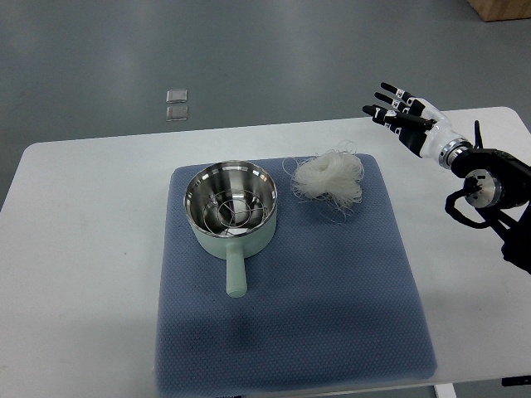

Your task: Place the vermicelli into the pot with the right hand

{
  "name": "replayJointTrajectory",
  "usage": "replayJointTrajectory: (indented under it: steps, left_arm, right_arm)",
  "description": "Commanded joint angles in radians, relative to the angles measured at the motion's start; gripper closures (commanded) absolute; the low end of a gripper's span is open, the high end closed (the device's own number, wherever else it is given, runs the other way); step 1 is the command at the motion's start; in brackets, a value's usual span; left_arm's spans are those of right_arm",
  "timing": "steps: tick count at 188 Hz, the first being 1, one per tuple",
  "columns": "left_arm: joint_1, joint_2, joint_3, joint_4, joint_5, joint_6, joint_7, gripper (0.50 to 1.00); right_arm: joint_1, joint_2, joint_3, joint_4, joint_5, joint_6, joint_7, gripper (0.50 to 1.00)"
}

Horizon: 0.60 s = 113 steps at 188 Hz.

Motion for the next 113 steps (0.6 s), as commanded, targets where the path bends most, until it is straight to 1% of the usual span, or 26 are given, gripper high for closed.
replayJointTrajectory:
  steps: [1,14,37,52,67,83,113]
  left_arm:
    - [0.001,0.0,0.0,0.0,0.0,0.0,0.0,0.5]
    - [0.001,0.0,0.0,0.0,0.0,0.0,0.0,0.5]
    - [-0.001,0.0,0.0,0.0,0.0,0.0,0.0,0.5]
    - [-0.001,0.0,0.0,0.0,0.0,0.0,0.0,0.5]
    - [-0.001,0.0,0.0,0.0,0.0,0.0,0.0,0.5]
    - [-0.001,0.0,0.0,0.0,0.0,0.0,0.0,0.5]
    - [0.001,0.0,0.002,0.001,0.0,0.0,0.0,0.5]
  right_arm:
    - [0.009,-0.002,-0.002,0.0,-0.006,0.018,0.0,0.572]
    - [0.019,-0.01,-0.003,0.0,-0.047,0.031,0.0,0.572]
    - [0.055,-0.028,-0.028,0.001,-0.25,0.072,0.0,0.574]
    - [0.096,-0.031,-0.054,0.004,-0.4,0.129,0.0,0.576]
    - [0.142,-0.037,-0.089,0.006,-0.493,0.18,0.0,0.576]
    - [0.211,-0.056,-0.163,0.011,-0.561,0.209,0.0,0.576]
    - [0.355,-0.062,-0.376,0.021,-0.615,0.252,0.001,0.576]
